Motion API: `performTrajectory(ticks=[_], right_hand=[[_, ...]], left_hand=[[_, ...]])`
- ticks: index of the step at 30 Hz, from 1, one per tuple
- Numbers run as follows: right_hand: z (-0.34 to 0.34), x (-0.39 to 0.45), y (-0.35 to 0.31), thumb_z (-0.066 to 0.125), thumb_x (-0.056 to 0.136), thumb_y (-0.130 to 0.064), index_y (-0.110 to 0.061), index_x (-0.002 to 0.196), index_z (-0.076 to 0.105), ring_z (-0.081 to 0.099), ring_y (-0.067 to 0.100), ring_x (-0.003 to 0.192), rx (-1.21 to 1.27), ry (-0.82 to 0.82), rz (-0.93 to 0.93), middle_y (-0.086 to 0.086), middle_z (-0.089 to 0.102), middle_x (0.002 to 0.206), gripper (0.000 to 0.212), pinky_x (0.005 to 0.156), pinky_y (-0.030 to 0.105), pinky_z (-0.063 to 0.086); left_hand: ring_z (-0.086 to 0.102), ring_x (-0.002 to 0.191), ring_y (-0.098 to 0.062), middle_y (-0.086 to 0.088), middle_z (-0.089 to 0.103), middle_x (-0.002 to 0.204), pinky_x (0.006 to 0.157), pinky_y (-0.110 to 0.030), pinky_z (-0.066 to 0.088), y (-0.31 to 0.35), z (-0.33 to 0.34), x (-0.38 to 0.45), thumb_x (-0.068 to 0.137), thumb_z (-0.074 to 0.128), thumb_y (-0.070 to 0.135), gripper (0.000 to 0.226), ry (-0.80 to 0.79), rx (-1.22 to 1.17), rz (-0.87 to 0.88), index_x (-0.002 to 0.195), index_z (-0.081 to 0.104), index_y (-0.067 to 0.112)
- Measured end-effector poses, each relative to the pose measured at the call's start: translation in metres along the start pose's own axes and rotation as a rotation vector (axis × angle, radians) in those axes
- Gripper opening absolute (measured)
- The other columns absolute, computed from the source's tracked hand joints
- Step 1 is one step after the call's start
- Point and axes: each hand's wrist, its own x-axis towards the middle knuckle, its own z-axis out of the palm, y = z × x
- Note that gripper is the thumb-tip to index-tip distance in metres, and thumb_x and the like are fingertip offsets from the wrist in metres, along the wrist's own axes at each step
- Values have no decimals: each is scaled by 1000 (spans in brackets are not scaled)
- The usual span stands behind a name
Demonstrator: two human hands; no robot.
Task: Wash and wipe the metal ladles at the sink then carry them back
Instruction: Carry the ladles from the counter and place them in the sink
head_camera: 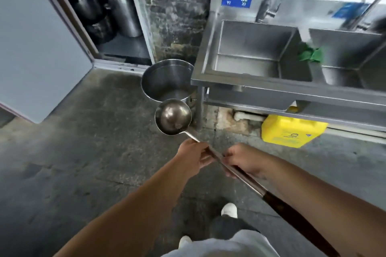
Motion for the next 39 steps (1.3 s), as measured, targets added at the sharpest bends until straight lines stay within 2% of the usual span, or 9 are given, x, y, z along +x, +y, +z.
performTrajectory(ticks=[2, 7, 12, 17, 23, 26, 30, 35, 39], right_hand=[[-27, 3, 4, 53, 91, -5, -5, 74, 67, 61, 11, 50, 24, 55, 2, 8, 67, 62, 22, 51, 18, 46], [-106, 17, 13, 54, 86, -1, -5, 70, 66, 62, 21, 57, 132, 120, -15, 15, 68, 66, 20, 59, 27, 48], [-178, 32, 16, 54, 88, 3, -2, 82, 64, 64, 29, 68, 320, 193, -14, 20, 68, 72, 13, 74, 45, 55], [-236, 46, 10, 50, 92, 4, 1, 79, 62, 63, 24, 61, 431, 208, 2, 21, 63, 73, 18, 59, 26, 51], [-286, 92, 0, 49, 93, 6, 4, 75, 60, 61, 20, 49, 589, 253, 10, 16, 61, 58, 21, 50, 25, 50], [-310, 124, -12, 49, 92, 6, 6, 76, 60, 60, 25, 53, 628, 300, 20, 20, 60, 61, 20, 51, 28, 49], [-346, 173, -30, 53, 90, 5, 9, 79, 62, 59, 27, 57, 659, 365, 49, 21, 60, 63, 15, 62, 34, 49], [-387, 235, -59, 49, 94, 4, 7, 83, 60, 60, 19, 49, 733, 411, 140, 16, 61, 61, 16, 49, 24, 50], [-418, 284, -75, 54, 95, 0, 1, 90, 60, 62, 16, 53, 822, 431, 242, 13, 61, 69, 8, 44, 20, 52]], left_hand=[[66, 69, -28, -16, 64, 79, 68, -44, 60, 14, 29, 14, 91, 54, -5, 9, -45, 44, -19, 92, 53, 5], [67, 56, -23, -13, 65, 72, 56, -38, 61, 44, 107, 46, 92, 54, -4, 8, -151, 139, 29, 90, 56, 3], [68, 60, -18, -16, 64, 88, 53, -29, 57, 77, 174, 77, 91, 55, -3, 13, -202, 201, 79, 103, 61, 1], [66, 56, -16, -13, 63, 78, 51, -24, 56, 104, 227, 111, 89, 58, -3, 7, -221, 270, 74, 87, 60, 3], [64, 64, -17, -9, 64, 70, 58, -25, 58, 136, 271, 162, 90, 56, -6, 16, -280, 298, 39, 79, 59, 6], [63, 64, -22, -10, 65, 66, 58, -30, 58, 160, 287, 197, 91, 54, -5, 16, -285, 332, 25, 78, 59, 4], [62, 64, -19, -13, 62, 71, 54, -25, 56, 198, 307, 254, 91, 54, -3, 14, -267, 352, 3, 79, 58, 3], [63, 68, -22, -15, 62, 78, 51, -29, 58, 252, 330, 321, 91, 53, -5, 10, -290, 396, -40, 87, 57, 3], [64, 69, -19, -10, 63, 78, 52, -28, 57, 290, 345, 371, 90, 54, -7, 16, -322, 498, -81, 87, 58, 8]])
